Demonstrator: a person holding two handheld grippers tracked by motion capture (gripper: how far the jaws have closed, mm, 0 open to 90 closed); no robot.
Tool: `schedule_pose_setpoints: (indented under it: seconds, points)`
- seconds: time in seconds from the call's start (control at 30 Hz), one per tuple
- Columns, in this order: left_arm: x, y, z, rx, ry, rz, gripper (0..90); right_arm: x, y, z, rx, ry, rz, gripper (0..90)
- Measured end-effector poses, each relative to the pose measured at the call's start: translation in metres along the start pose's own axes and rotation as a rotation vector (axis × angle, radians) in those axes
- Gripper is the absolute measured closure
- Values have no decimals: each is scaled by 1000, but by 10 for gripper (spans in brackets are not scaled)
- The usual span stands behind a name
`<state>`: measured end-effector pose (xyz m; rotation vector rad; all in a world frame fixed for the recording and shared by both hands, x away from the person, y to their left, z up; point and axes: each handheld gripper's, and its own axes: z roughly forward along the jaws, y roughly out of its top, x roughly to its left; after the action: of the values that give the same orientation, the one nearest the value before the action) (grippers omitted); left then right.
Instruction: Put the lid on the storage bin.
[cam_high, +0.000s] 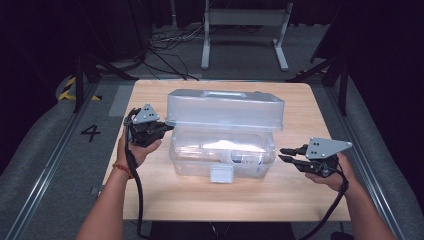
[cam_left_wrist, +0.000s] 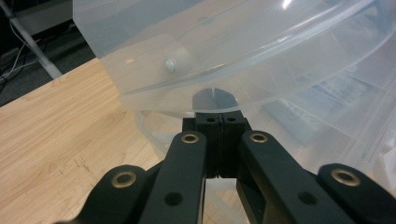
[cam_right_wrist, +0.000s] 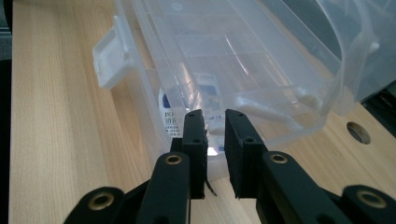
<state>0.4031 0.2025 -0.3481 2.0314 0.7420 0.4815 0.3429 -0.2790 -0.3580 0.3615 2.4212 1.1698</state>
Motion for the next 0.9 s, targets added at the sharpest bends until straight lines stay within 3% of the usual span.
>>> schedule_pose_setpoints:
  seconds: [0.27,0.6,0.9]
  points:
    - [-4,-6,-1,5,-1,1,898,0,-13,4,26,-9,35,751]
    - [-8,-16,-2,13,5,10,898,-3,-23,5,17,-23,85,718]
    - [-14,-24,-9,24,14,16,898,-2,-29,1,7,-7,119,690]
